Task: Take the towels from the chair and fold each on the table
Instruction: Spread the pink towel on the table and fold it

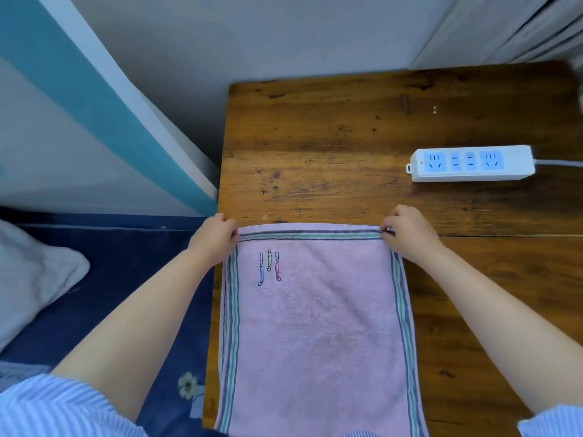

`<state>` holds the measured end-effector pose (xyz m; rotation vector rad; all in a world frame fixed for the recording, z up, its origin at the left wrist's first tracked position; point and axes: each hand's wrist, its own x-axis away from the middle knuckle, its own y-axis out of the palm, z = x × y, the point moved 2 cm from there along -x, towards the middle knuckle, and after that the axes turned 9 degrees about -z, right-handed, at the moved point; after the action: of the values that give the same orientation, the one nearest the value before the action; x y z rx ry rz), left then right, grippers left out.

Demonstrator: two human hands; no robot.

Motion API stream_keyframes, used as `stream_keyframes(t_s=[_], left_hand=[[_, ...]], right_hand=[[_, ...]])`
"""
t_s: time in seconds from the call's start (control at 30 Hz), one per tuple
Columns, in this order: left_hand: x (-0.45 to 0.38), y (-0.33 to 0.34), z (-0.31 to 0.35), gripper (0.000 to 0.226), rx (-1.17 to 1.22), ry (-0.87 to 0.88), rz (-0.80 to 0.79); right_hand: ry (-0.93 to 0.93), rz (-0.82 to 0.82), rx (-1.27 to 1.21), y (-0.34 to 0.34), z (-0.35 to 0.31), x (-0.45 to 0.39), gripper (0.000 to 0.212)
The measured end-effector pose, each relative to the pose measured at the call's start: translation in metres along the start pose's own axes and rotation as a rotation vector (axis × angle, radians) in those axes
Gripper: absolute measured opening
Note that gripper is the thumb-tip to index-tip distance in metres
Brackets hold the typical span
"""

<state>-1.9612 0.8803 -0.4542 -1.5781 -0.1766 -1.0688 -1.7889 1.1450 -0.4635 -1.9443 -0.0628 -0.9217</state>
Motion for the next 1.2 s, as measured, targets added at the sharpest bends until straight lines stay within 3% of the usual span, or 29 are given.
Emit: stream_keyframes(t_s=[0.17,0.37,0.5,0.63,0.87,1.0,1.17,1.2], left_hand=[[-0.002,0.002,0.007,0.022,0.012,0.018,-0.061],[0.003,-0.002,0.001,0.022,-0.157,0.017,-0.058],[0.009,-0.003,0.002,0.019,-0.280,0.034,-0.114],[0.020,-0.005,0.005,0.013,-0.275,0.049,-0.065],[0.045,-0.001,0.014,0.021,-0.342,0.059,-0.061],[0.059,-0.003,0.010,0.021,-0.352,0.113,-0.080],[0.085,-0.017,0.008,0.023,-0.411,0.186,-0.028],[0.090,-0.021,0.007,0.020,-0.435,0.180,0.013]], right_hand=[[-0.042,0.006,-0.044,0.008,-0.004,0.006,0.023],[-0.072,-0.173,0.028,-0.003,-0.006,0.003,0.017],[-0.112,-0.194,-0.033,-0.007,-0.003,0.007,0.015],[-0.109,-0.151,-0.142,-0.008,0.003,0.013,0.005],[-0.112,-0.061,-0.125,-0.011,0.006,0.036,0.018],[-0.115,-0.100,-0.109,-0.018,0.002,0.056,0.033],[-0.082,-0.149,-0.055,-0.029,-0.009,0.092,0.020],[-0.059,-0.138,-0.027,-0.032,-0.012,0.098,0.026]])
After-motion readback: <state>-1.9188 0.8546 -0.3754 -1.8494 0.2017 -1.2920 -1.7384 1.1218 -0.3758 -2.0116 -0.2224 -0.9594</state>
